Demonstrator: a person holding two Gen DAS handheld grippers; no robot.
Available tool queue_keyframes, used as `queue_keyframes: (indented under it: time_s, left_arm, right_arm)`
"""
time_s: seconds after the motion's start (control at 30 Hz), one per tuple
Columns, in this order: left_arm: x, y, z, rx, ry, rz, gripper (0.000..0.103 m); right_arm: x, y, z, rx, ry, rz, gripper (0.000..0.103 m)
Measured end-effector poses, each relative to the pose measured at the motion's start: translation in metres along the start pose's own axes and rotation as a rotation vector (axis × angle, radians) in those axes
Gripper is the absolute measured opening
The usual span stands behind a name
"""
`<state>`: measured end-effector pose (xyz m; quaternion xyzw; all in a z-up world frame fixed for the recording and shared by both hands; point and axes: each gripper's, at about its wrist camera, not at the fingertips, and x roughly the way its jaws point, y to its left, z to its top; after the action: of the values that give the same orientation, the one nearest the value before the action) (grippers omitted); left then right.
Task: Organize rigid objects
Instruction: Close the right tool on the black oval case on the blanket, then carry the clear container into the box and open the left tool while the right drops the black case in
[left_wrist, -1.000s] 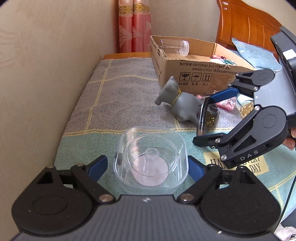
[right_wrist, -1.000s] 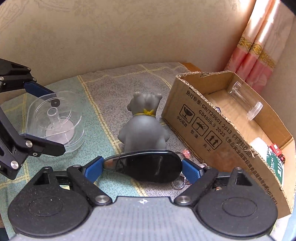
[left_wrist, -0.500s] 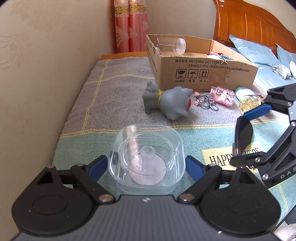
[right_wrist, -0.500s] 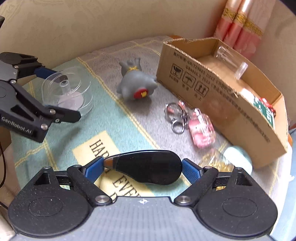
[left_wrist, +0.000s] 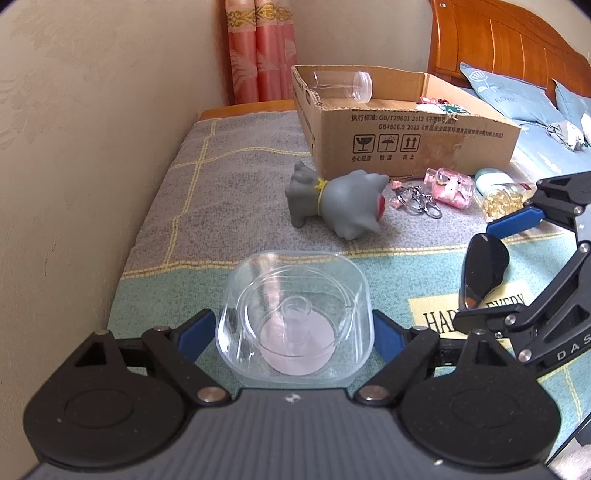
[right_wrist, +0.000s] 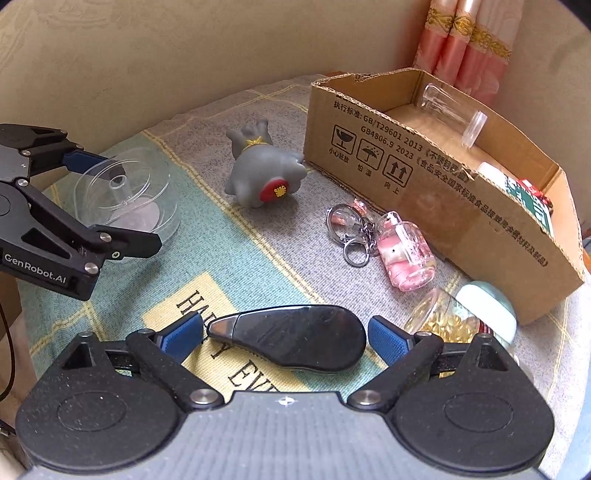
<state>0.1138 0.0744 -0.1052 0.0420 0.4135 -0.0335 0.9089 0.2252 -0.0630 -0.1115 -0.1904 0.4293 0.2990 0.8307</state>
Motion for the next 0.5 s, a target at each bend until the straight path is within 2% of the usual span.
queue_keyframes:
  time_s: [0.07, 0.1, 0.37, 0.5]
  left_arm:
    - [0.0, 0.0, 0.001, 0.004, 0.007, -0.008, 0.075]
    - [0.0, 0.0, 0.001, 0.005, 0.01, -0.012, 0.075]
    - [-0.008, -0.002, 0.008, 0.025, 0.025, -0.039, 0.075]
    - [-0.023, -0.005, 0.019, 0.051, -0.004, -0.039, 0.075]
  right_arm:
    - [-0.001, 0.0, -0.001, 0.013, -0.002, 0.002, 0.096]
    - [-0.003, 0.001, -0.002, 0.012, -0.006, 0.003, 0.093]
    - [-0.017, 0.0, -0.003, 0.016, -0.032, 0.004, 0.093]
    - [-0.036, -0.005, -0.001, 0.009, -0.067, 0.005, 0.093]
